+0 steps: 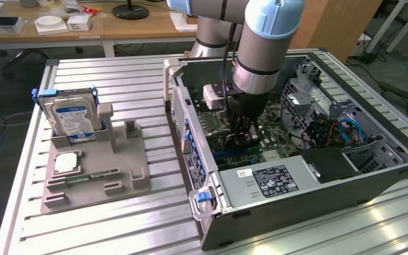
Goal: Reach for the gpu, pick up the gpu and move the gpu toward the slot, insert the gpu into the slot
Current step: 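Insert the gpu into the slot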
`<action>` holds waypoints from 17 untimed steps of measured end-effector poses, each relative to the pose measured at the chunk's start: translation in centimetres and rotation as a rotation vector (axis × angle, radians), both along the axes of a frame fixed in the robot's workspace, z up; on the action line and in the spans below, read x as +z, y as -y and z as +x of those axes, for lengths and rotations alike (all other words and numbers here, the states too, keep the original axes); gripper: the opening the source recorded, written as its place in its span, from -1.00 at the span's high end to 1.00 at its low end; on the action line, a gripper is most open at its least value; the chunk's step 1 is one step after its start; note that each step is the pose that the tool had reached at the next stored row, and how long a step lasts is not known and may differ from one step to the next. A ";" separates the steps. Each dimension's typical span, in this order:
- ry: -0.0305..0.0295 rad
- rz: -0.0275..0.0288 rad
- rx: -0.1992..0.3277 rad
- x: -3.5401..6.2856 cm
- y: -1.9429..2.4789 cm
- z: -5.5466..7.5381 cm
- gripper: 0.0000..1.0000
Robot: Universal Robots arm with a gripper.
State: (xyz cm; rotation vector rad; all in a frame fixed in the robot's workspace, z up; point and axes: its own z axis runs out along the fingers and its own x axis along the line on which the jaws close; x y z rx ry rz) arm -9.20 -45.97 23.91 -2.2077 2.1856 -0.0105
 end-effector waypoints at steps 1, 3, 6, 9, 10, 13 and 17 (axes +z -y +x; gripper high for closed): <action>0.0001 -0.0001 0.000 0.00 0.00 0.0 0.47; 0.0003 -0.0001 -0.002 0.00 0.02 0.0 0.47; 0.0004 0.0000 -0.004 0.00 0.06 0.0 0.47; 0.0006 -0.0001 -0.003 0.01 0.07 0.0 0.47; 0.0005 -0.0001 -0.003 0.01 0.07 0.0 0.47; 0.0006 0.0000 -0.004 0.01 0.14 0.0 0.47; 0.0005 -0.0001 -0.005 -0.01 0.15 0.0 0.47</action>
